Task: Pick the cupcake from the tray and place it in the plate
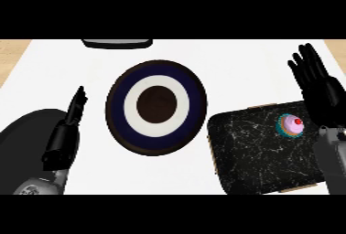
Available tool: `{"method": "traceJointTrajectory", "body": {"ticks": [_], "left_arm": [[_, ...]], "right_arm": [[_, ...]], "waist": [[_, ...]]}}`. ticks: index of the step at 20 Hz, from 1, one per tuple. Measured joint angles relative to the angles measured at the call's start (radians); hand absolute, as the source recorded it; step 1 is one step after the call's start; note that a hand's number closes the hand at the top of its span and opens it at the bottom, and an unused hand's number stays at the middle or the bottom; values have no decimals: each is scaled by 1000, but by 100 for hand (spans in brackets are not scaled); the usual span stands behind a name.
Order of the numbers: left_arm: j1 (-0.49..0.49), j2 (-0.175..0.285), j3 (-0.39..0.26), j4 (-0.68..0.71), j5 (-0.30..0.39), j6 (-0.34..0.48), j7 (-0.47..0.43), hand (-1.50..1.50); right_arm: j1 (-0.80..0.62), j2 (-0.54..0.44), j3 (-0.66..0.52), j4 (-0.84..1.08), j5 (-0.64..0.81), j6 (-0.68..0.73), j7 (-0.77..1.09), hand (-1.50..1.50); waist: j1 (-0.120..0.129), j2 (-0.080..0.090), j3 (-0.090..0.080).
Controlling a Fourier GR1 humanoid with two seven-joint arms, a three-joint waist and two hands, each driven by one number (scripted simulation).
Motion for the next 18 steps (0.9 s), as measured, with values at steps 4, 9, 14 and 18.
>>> {"method": "traceJointTrajectory", "body": {"ticks": [4,9,14,18], "left_arm": [[48,42,28,12,-8,-5,3,0],[108,108,63,47,-10,-15,20,0],[142,140,83,50,7,-43,28,0],[171,154,94,42,14,-68,15,0]], "right_arm": [[-5,47,-118,-40,-55,-122,-9,-150],[41,54,-282,-48,24,-403,-53,-150],[87,196,-324,-162,168,-727,-178,-150],[169,296,-208,-329,284,-924,-195,-150]], "waist": [[-7,-8,9],[-30,-10,8],[-24,-15,10],[-16,-15,10]]}}
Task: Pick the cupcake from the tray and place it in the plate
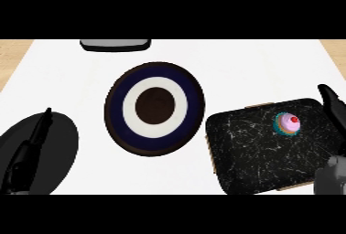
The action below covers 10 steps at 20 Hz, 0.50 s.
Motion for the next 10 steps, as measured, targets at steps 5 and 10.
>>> {"method": "traceJointTrajectory", "body": {"ticks": [5,10], "left_arm": [[0,-14,9,17,-9,-12,-12,0],[-7,-13,17,16,-6,-26,-8,0]], "right_arm": [[173,9,186,-144,162,-37,166,-150],[320,-83,264,-180,278,58,405,-150]], "waist": [[2,3,-1],[2,7,-3]]}}
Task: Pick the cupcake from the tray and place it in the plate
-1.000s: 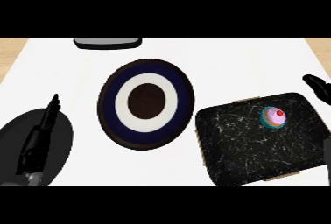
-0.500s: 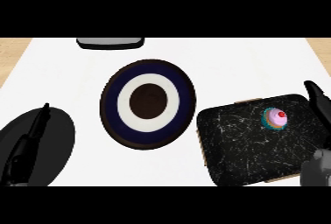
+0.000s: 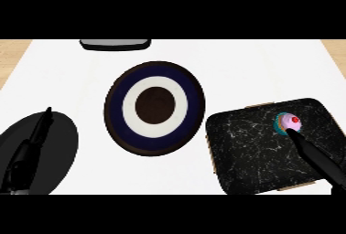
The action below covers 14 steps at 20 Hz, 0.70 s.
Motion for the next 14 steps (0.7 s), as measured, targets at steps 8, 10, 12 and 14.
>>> {"method": "traceJointTrajectory", "body": {"ticks": [8,10,12,14], "left_arm": [[-4,-4,0,-25,-12,-6,28,0],[-16,4,18,-13,-5,-21,26,0],[-20,-2,16,-21,-12,-21,39,0],[-15,-2,22,-25,-14,-31,39,0]], "right_arm": [[32,-196,-41,-113,120,232,500,-150],[-3,-242,-61,-117,116,299,602,-150],[-36,-277,-71,-125,107,360,690,-150],[-83,-303,-81,-90,75,407,734,-150]], "waist": [[12,3,1],[15,4,2],[16,3,3],[19,3,3]]}}
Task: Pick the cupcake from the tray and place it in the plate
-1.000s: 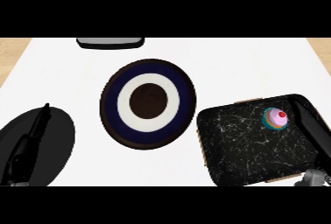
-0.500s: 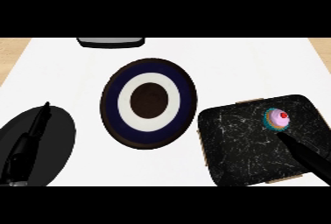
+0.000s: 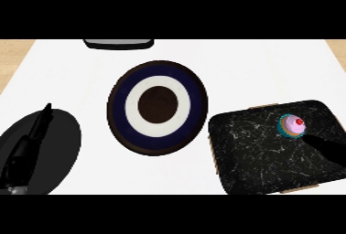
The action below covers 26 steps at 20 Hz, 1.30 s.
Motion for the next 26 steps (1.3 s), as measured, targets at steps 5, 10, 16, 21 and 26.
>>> {"method": "traceJointTrajectory", "body": {"ticks": [5,10,16,21,26], "left_arm": [[28,-22,1,-6,-19,-1,-19,0],[28,-36,15,14,-34,-12,-33,0],[25,-61,44,15,-61,-33,-28,0],[47,-77,69,-7,-86,-60,-21,0],[45,-94,106,-18,-105,-93,-2,0]], "right_arm": [[-63,-56,-12,79,-93,104,49,-150],[-87,-79,24,155,-147,188,47,-150],[-104,-64,15,242,-190,270,-4,-150],[-129,-41,5,296,-214,333,-32,-150],[-161,7,7,402,-199,367,-88,-150]], "waist": [[3,0,1],[-1,0,2],[-4,-1,3],[-4,-1,2],[-4,-1,2]]}}
